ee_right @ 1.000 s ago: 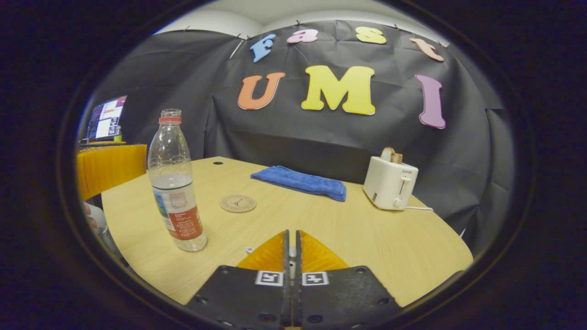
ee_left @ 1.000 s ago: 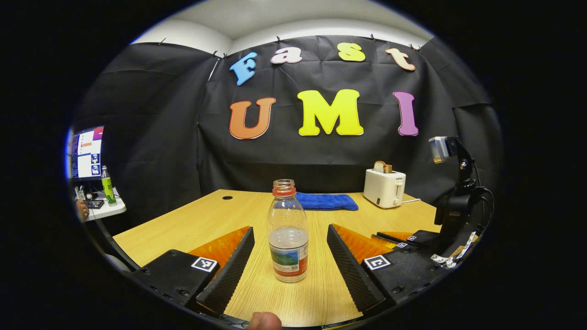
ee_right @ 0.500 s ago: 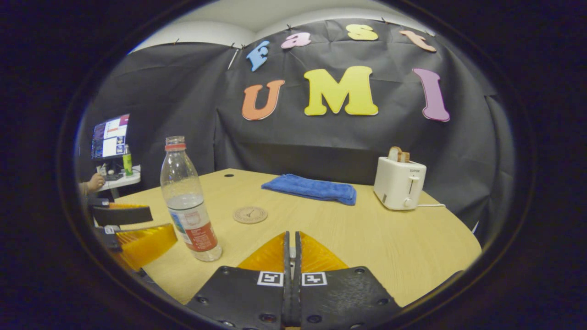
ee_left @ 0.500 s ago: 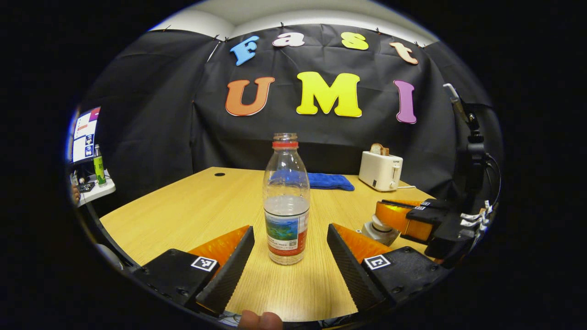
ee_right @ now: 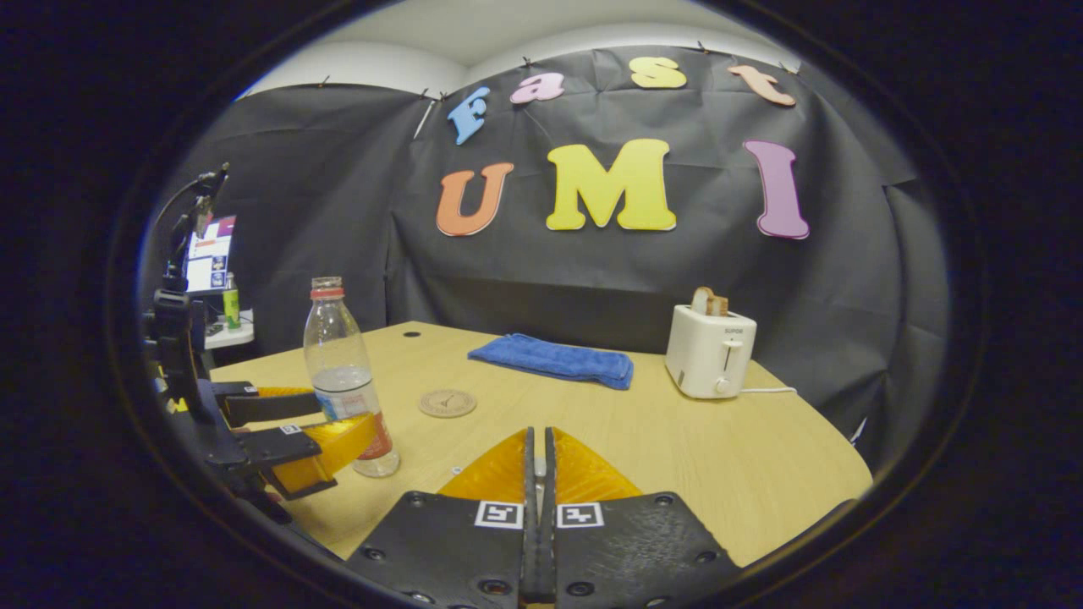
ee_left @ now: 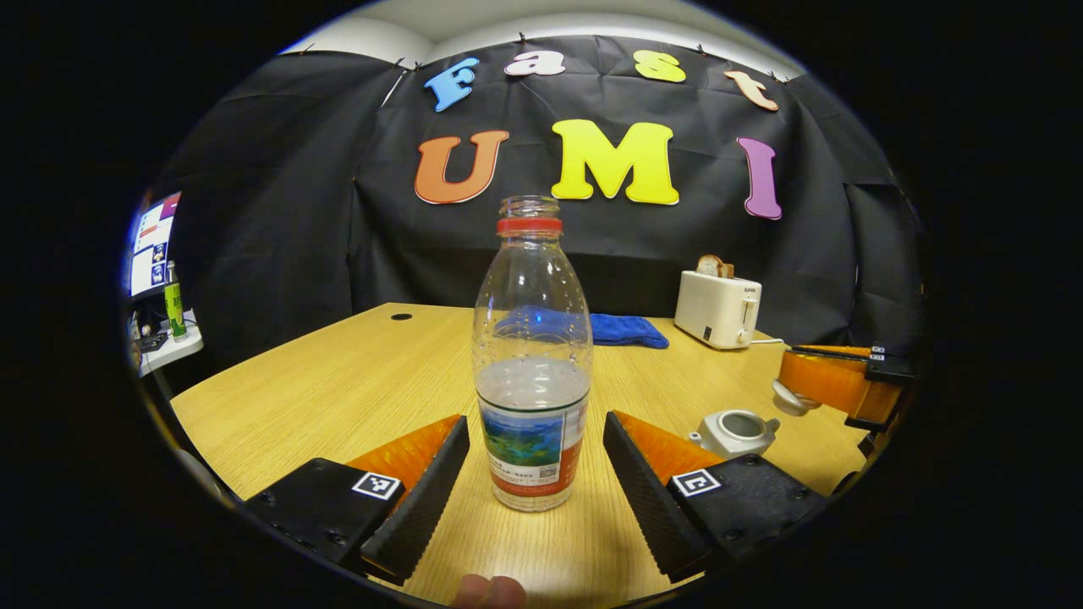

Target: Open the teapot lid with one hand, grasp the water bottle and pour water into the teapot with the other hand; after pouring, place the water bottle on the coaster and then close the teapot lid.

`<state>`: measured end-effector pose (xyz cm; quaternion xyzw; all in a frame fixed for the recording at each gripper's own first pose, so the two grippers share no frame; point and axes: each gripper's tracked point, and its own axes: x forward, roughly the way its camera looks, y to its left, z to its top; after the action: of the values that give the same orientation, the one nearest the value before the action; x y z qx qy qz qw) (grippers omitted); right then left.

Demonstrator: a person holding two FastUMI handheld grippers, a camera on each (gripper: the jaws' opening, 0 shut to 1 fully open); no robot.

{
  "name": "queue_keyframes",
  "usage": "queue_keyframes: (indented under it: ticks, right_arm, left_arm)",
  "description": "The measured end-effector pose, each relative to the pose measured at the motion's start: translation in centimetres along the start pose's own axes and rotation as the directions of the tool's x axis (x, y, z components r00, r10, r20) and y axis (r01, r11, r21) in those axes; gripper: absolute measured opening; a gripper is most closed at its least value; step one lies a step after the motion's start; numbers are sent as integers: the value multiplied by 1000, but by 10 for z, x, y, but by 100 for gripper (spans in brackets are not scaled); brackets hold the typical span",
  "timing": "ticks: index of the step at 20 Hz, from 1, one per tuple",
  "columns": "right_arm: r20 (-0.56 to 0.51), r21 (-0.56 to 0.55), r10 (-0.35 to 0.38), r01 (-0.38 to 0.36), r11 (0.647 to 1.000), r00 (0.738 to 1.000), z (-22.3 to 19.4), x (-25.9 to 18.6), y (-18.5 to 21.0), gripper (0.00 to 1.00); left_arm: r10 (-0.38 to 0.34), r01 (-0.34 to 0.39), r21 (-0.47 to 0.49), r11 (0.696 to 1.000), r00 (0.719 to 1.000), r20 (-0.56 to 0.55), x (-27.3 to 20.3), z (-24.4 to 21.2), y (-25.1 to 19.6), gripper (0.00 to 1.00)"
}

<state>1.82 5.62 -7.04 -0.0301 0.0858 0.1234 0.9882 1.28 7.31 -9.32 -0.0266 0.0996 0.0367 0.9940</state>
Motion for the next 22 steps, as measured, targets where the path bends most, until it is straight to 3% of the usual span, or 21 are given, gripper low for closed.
queue_keyframes:
  ticks: [8,9,11,15,17,18,20,22]
  right_arm:
    - [1,19,5,-5,1000,1000,1,-13,-12,0]
    - [2,21,4,-4,1000,1000,1,-14,-14,0]
    - [1,30,2,-2,1000,1000,-1,-16,-19,0]
    - [-2,50,3,-3,999,1000,-3,-19,-31,0]
    - [-4,65,6,-5,998,1000,-3,-20,-37,0]
    - [-2,71,4,-4,997,1000,-3,-22,-40,0]
    - [6,78,-4,4,997,1000,-2,-25,-48,0]
    - [9,79,-13,13,997,1000,-5,-30,-57,0]
  left_arm:
    - [5,-6,82,997,1000,8,9,12,4,99]
    - [10,-11,102,995,1000,12,11,16,6,88]
    - [11,-11,168,986,1000,4,9,20,8,80]
    - [18,-21,349,937,1000,11,10,35,6,77]
    - [30,-25,465,885,1000,-4,12,37,5,76]
    - [44,-36,533,846,999,-2,13,41,7,76]
    - [66,-57,665,744,998,12,16,48,8,76]
    - [68,-62,789,611,997,26,20,53,8,76]
